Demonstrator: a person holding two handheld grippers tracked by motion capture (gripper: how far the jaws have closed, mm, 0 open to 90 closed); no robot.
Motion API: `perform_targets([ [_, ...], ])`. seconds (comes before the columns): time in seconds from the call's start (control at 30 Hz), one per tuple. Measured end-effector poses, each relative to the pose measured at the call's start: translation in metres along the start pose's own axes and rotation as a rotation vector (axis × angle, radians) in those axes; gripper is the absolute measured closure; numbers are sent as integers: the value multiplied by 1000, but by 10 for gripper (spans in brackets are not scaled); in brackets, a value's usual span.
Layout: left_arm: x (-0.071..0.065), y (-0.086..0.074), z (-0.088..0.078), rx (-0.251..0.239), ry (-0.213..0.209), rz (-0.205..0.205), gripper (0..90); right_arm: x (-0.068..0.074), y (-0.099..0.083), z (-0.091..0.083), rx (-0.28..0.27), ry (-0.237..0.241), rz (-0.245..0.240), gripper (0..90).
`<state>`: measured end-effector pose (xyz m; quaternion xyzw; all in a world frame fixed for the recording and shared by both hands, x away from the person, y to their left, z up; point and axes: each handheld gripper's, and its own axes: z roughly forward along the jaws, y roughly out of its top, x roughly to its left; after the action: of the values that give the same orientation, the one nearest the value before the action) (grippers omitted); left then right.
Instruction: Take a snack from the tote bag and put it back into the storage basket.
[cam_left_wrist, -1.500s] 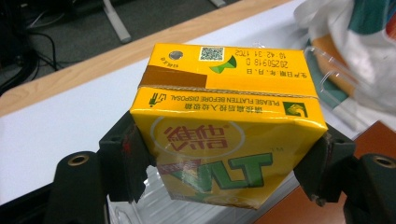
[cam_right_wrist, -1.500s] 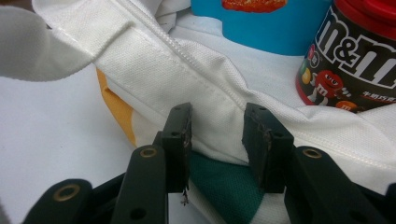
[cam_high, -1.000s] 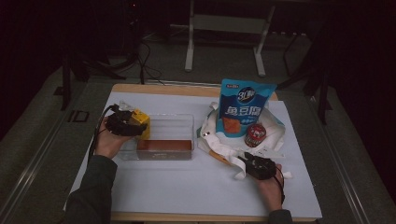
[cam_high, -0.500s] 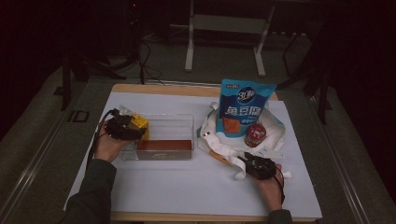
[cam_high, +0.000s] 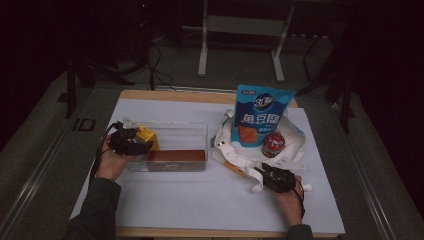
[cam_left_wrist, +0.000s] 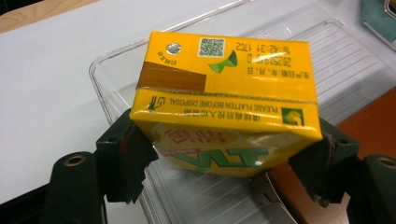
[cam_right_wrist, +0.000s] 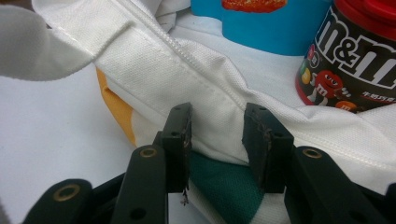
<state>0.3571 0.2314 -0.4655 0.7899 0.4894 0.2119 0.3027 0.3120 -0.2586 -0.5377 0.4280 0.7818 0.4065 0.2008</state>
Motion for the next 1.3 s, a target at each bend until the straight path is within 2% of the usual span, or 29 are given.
perform_targets([
  [0.23, 1, -6, -6, -7, -14, -10, 272, 0, 0, 0, 0, -1, -1, 623],
  [0.63, -3, -13, -16, -2, -4, 8, 291, 0, 0, 0, 0, -1, -2, 623],
  [0.9, 1, -20, -25, -29, -30, -17, 329, 0, 0, 0, -1, -1, -1, 623],
  [1.13, 1, -21, -27, -42, -32, -13, 333, 0, 0, 0, -1, -1, -1, 623],
  [1.2, 0, -22, -28, -44, -22, 8, 360, 0, 0, 0, -1, -1, -1, 623],
  [1.3, -2, -22, -31, -39, -39, 18, 379, 0, 0, 0, -1, 0, 0, 623],
])
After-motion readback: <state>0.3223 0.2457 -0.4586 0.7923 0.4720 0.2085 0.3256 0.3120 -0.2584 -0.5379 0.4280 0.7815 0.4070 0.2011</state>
